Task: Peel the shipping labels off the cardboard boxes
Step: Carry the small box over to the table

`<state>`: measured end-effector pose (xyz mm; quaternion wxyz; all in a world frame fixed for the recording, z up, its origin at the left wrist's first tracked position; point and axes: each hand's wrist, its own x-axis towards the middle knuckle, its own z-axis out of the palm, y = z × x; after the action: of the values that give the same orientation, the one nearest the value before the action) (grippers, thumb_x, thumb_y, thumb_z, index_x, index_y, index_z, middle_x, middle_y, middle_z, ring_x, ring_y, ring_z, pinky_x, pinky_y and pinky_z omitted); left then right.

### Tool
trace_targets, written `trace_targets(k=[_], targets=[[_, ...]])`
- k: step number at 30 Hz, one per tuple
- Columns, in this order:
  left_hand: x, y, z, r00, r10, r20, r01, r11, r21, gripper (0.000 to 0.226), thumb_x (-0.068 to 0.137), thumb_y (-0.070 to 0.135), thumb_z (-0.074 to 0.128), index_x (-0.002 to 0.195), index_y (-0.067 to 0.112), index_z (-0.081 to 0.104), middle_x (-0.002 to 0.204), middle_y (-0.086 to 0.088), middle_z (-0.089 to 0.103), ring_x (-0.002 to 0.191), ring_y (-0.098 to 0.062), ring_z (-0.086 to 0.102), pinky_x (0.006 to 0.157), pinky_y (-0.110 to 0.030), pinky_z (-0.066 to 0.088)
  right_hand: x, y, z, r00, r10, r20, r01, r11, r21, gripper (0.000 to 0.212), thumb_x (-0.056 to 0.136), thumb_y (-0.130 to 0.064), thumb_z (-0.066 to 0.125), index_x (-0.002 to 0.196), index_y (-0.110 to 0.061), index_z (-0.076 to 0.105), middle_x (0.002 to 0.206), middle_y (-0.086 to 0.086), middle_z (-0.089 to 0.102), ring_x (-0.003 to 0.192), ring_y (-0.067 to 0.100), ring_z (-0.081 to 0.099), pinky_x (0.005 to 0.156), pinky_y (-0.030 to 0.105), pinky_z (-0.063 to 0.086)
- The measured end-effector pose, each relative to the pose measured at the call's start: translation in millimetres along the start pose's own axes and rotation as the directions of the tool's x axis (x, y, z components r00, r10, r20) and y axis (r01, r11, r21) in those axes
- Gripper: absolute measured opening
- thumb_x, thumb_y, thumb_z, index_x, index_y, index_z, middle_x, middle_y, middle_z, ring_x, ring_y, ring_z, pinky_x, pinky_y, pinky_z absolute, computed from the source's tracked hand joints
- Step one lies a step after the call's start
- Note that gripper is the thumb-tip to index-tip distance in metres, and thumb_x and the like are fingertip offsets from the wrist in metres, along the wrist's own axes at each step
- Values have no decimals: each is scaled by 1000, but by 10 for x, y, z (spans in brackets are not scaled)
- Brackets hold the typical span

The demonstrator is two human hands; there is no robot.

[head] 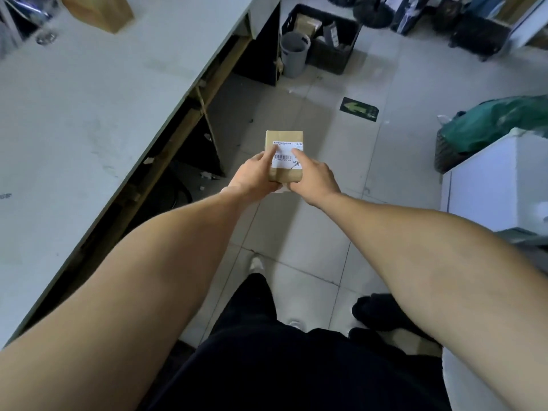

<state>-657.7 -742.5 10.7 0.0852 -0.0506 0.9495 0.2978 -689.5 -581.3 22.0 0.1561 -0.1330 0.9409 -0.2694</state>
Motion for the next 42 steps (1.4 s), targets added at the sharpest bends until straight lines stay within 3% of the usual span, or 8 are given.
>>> trace_targets(k=[8,16,23,31,37,42], targets=[[1729,-216,-681,999,14,39,-15,999,40,89,80,22,76,153,26,25,136,-9,53,115,-30,57,94,-35,47,1760,-270,-353,999,38,-9,-38,999,8,76,81,-19,67,147,-34,32,129,6,57,113,31,55,89,34,49],[3423,-104,-1153,1000,13,-9,-13,999,52,90,83,26,74,156,23,20,143,-9,49,121,-29,54,99,-38,46,3519,-213,-974,1000,-8,-10,8,1000,3,79,79,-19,67,148,-33,31,132,7,55,114,32,54,93,40,49],[4714,-162,-1464,976,-149,-161,152,988,6,95,88,30,72,159,21,11,154,-8,39,132,-27,47,104,-36,40,5189,-300,-1401,975,-210,75,215,974,-70,77,82,-22,67,148,-37,30,134,3,53,111,28,55,90,37,50],[5612,-714,-1981,862,-412,-295,385,911,-146,96,85,36,74,159,20,14,150,-12,43,132,-31,47,103,-37,40,6700,-996,-1381,875,-415,250,457,878,-141,77,81,-25,65,148,-38,31,135,1,54,117,28,55,90,32,43],[6117,-1510,-2374,725,-582,-368,515,813,-270,101,83,43,76,158,20,14,151,-11,42,131,-30,48,102,-36,42,7715,-1821,-987,735,-540,410,638,756,-146,75,82,-22,65,148,-33,31,138,4,53,120,28,53,97,37,44],[6399,-1920,-2609,637,-664,-390,575,747,-333,96,82,32,75,157,21,16,146,-9,46,123,-29,52,93,-34,44,8271,-2252,-749,649,-585,486,717,685,-132,76,82,-22,65,150,-32,31,138,4,53,119,27,53,96,38,45]])
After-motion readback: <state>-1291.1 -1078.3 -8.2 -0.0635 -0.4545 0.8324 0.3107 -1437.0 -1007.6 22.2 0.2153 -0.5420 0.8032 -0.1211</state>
